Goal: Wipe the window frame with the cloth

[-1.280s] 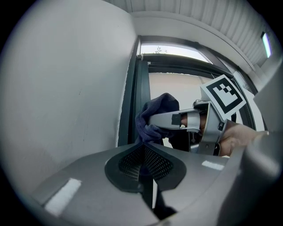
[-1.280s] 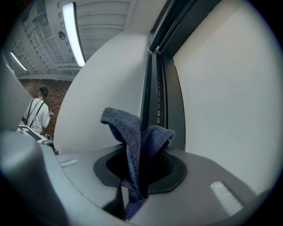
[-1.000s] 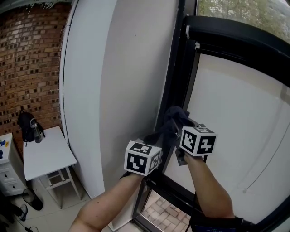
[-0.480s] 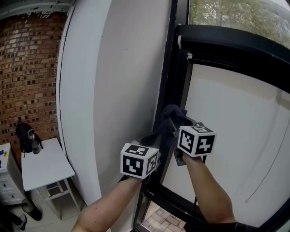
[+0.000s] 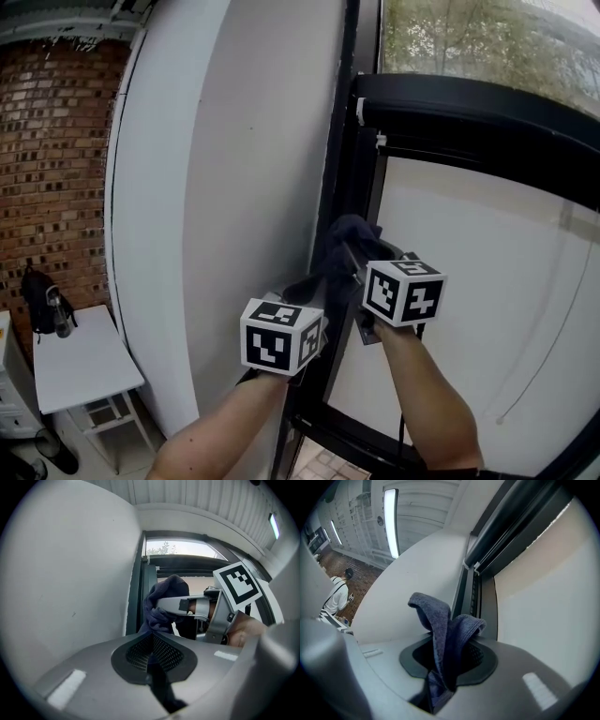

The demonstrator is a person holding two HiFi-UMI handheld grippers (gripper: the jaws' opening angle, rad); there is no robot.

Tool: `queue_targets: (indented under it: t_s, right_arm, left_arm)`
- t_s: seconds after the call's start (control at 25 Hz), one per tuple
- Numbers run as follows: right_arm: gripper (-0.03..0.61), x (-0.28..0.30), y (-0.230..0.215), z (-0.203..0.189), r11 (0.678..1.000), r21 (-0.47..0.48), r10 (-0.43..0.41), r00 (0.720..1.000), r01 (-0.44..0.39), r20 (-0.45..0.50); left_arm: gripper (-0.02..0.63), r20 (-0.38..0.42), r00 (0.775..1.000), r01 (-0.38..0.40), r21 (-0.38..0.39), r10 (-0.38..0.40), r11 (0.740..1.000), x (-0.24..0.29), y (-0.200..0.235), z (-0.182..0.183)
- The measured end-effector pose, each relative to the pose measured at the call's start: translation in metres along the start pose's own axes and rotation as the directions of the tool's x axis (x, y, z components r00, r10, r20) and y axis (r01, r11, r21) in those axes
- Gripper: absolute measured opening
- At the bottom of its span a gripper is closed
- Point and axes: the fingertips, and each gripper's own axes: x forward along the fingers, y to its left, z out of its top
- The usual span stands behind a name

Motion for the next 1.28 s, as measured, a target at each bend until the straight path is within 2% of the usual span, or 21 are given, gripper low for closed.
queue_targets:
  t_s: [0.8,1.04,1.28]
  right_arm:
    - [0.101,0.021,-0.021,0.087,0.998,-0.021,-0.061,0.989,0.064,0.135]
    - [0.101,0.047,-0.042,0.143,0.996,-0.035,-0.075,0.985,0.081,0.156]
    - [0.101,0.034,-0.034,0.141,0.992,-0.016,-0.117,0.974,0.122,0.192]
  left_arm:
    - [-0.008,0.053,0.998,0.042,-0.009,-0.041,0.999,0.02,0.002,0.034]
    - [-0.008,0.045,0.998,0.051,-0.015,-0.051,0.999,0.045,0.002,0.073]
    - [-0.008,0.048,0.996,0.077,-0.007,-0.076,0.997,0.028,0.001,0.049]
